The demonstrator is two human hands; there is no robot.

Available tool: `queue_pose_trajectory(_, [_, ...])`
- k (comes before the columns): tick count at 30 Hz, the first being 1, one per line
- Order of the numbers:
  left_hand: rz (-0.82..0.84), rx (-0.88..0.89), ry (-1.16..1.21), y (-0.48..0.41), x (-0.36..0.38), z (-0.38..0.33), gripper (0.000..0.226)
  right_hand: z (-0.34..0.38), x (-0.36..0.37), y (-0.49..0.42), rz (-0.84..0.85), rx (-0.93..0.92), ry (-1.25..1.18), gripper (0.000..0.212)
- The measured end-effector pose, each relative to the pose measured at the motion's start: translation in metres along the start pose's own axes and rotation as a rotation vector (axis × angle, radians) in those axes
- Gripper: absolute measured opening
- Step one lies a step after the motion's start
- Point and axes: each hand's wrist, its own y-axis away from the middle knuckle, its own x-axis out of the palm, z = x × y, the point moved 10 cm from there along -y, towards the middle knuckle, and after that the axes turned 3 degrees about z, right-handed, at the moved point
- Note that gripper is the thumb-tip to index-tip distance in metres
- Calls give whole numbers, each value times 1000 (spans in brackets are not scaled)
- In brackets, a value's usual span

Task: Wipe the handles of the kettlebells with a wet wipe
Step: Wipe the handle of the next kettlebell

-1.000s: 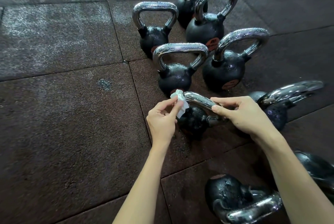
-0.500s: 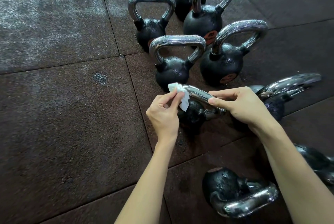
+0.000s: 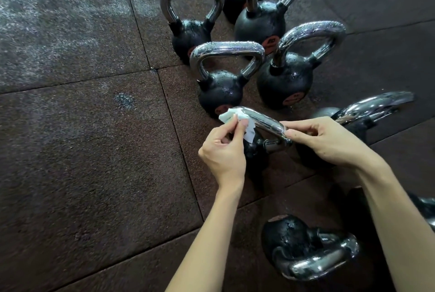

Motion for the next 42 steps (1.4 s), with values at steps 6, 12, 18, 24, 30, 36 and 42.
queue_pose_trajectory(6, [71, -10, 18, 26, 9, 1, 24, 0, 4, -5, -20, -2, -16, 21])
queue_pose_trajectory(12, [117, -11, 60, 20, 2, -1, 28, -3, 12, -7, -22, -7, -61, 24])
queue_pose_trajectory(18, [176, -39, 7, 43, 20, 6, 26, -10, 7, -2, -69, -35, -69, 27])
queue_pose_trajectory(24, [193, 65, -13, 55, 27, -3, 25, -27, 0, 8, -145, -22, -231, 14])
queue_pose_trajectory(30, [245, 137, -75, 53, 34, 1, 24, -30, 4, 9, -115, -3, -305, 14])
queue_pose_trajectory(36, [297, 204, -68, 67, 36, -4, 21, -35, 4, 7, -127, 25, -377, 14])
queue_pose_trajectory(42, [364, 294, -130, 62, 41, -1, 21, -41, 0, 7, -118, 56, -343, 13])
